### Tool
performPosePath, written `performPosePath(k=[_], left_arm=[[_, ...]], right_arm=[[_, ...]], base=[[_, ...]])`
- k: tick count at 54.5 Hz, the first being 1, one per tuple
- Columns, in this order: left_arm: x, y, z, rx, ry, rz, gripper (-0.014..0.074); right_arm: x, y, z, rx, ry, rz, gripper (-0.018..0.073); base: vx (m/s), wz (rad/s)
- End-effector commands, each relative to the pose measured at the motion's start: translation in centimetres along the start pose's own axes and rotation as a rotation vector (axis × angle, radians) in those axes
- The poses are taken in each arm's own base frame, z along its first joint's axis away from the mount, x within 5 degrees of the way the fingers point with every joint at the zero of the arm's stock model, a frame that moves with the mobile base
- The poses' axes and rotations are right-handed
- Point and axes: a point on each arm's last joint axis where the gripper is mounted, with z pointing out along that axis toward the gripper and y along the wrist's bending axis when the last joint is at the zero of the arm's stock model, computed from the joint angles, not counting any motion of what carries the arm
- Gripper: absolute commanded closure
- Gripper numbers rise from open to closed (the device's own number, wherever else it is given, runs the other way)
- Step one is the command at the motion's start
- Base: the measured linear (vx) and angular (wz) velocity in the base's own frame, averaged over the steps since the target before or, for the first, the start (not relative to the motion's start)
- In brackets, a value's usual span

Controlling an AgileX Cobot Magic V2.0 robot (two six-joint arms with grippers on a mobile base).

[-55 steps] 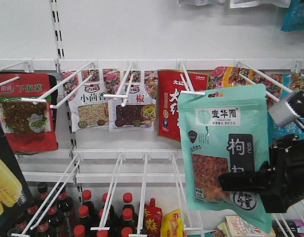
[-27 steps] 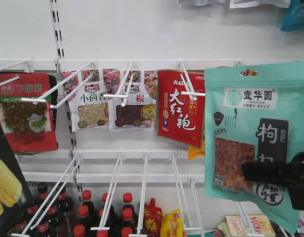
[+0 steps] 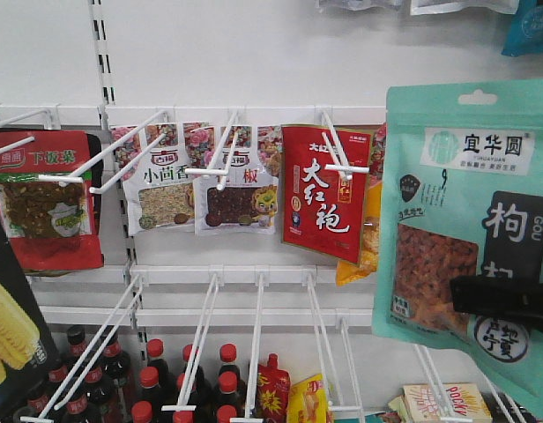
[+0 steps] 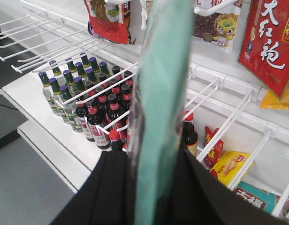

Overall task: Pick snacks and fruit into basket
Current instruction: 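Slide the teal goji bag off the hook toward the robot, then hold both items and pull the right gripper back from the shelf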

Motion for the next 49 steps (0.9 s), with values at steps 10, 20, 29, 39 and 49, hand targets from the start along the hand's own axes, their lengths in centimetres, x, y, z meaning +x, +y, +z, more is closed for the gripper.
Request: performPosePath(k=[10,20,29,39,49], left_arm=[[-1.1,-0.1,0.0,0.01,-0.031,-0.007,0.0603],[-1.1,-0.1,0.0,0.01,-0.031,-0.007,0.0603],[-1.1,-0.1,0.0,0.01,-0.031,-0.007,0.0603],[-1.1,-0.1,0.0,0.01,-0.031,-0.007,0.0603],[-1.1,-0.1,0.0,0.01,-0.031,-0.007,0.0603]], right_arm=[[-1.2,0.6,-0.9,-0.005,-0.086,0.0,0.0567],[-1.2,0.6,-0.9,-0.008,-0.082,0.0,0.0567],[-1.1,0.7,-0.9,-0.019,-0.072,0.006,0.0567],[-0.9,1.5,-1.9,-0.019,-0.087,0.025,0.0567],[0.2,2.1,-2.9,0.028,-0.146,0.018,0.0567]], base=[[0.0,0.0],[0.0,0.0],[0.0,0.0],[0.0,0.0],[0.0,0.0]])
